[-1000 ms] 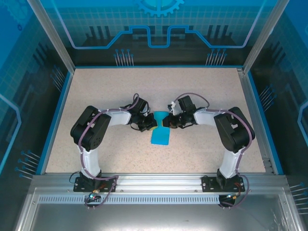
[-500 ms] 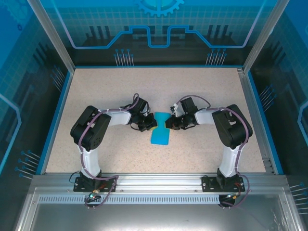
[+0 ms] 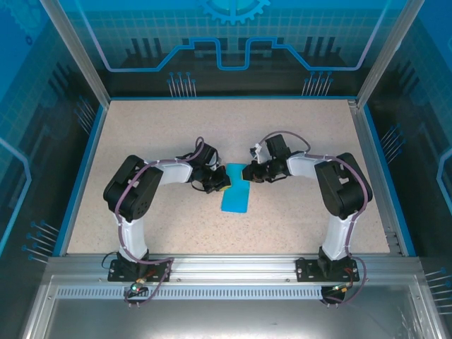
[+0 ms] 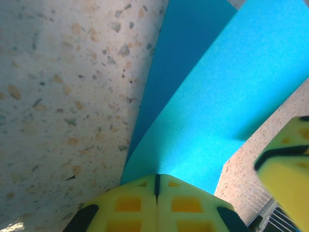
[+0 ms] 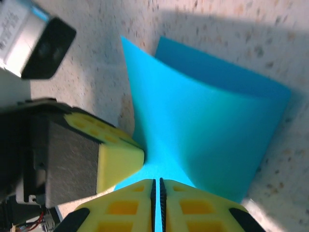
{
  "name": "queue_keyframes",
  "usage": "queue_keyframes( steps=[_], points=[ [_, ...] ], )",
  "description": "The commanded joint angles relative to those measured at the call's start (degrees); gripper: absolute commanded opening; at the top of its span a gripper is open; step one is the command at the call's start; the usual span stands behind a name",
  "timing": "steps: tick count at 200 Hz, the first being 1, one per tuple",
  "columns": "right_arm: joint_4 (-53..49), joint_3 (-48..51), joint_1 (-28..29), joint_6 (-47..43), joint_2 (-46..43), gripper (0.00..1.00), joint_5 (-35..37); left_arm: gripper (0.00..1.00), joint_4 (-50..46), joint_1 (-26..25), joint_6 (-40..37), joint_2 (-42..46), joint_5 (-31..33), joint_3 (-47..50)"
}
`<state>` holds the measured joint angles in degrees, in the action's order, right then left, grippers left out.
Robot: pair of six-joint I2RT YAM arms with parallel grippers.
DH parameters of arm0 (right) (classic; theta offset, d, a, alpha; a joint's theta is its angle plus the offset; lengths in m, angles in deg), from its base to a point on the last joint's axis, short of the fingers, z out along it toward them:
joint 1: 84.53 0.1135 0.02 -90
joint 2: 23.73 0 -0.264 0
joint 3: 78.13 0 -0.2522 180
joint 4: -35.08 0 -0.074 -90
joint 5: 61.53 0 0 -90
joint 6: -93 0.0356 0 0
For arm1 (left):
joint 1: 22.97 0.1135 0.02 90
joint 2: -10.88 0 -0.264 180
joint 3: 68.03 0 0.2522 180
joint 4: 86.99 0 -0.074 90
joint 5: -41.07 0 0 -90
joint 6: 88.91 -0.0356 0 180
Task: Fold a paper plane with a square sheet of paper (pick it up from the middle)
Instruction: Fold the square sheet of paper in half at the center of the table.
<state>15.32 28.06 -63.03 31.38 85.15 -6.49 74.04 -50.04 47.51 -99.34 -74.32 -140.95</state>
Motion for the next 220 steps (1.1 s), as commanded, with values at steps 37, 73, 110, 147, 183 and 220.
queue_keyframes(
  steps=[37, 73, 110, 147, 183, 220],
  points=[
    [-3.9, -1.6, -1.5, -2.0, 5.5, 0.13, 2.5, 0.00, -6.9, -0.4, -1.0, -2.5, 2.5, 1.6],
    [-4.7, -1.8, -1.7, -1.9, 5.5, 0.13, 1.1, 0.00, -7.2, -0.4, -1.1, -2.3, 2.5, 1.5],
    [-7.1, -5.9, -3.2, -0.9, 2.0, 0.13, -1.3, 0.00, -7.4, -0.4, -1.3, -2.2, 2.6, 1.4],
    [-10.0, -9.8, -4.1, -2.1, 4.6, 0.13, -1.4, 0.00, -7.2, -0.4, -1.2, -2.1, 2.5, 1.5],
    [-10.0, -10.8, -4.1, -1.6, 7.9, 0.13, -1.4, 0.00, -7.2, -0.4, -1.2, -2.2, 2.4, 1.3],
    [-11.3, -10.3, -4.2, -2.4, 10.5, 0.13, 2.5, 0.00, -7.0, -0.4, -1.2, -2.0, 2.4, 1.7]
  ],
)
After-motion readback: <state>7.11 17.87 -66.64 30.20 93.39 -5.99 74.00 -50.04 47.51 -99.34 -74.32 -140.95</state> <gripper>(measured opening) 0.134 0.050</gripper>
